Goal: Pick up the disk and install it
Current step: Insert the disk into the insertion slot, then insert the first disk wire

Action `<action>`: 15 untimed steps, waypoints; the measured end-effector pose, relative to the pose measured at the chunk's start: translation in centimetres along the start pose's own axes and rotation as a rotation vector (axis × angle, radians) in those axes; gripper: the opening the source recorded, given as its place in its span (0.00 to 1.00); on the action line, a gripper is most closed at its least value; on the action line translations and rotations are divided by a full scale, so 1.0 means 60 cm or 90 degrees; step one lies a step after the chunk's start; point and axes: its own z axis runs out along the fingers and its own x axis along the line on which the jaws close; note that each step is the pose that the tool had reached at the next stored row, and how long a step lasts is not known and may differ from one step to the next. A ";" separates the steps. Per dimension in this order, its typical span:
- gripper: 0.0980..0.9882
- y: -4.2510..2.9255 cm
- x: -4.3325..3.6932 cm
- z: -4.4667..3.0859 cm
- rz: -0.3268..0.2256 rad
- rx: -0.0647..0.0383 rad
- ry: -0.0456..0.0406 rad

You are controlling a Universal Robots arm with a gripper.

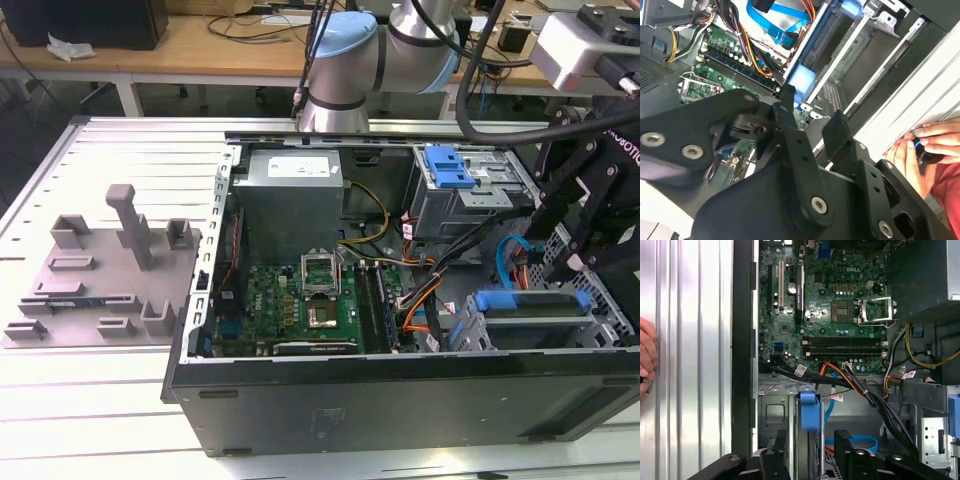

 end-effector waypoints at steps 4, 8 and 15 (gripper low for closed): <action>0.46 0.000 0.000 0.000 0.000 0.000 0.0000; 0.46 0.000 0.000 0.001 0.000 0.000 0.0000; 0.46 0.000 0.000 0.001 0.000 0.000 0.0000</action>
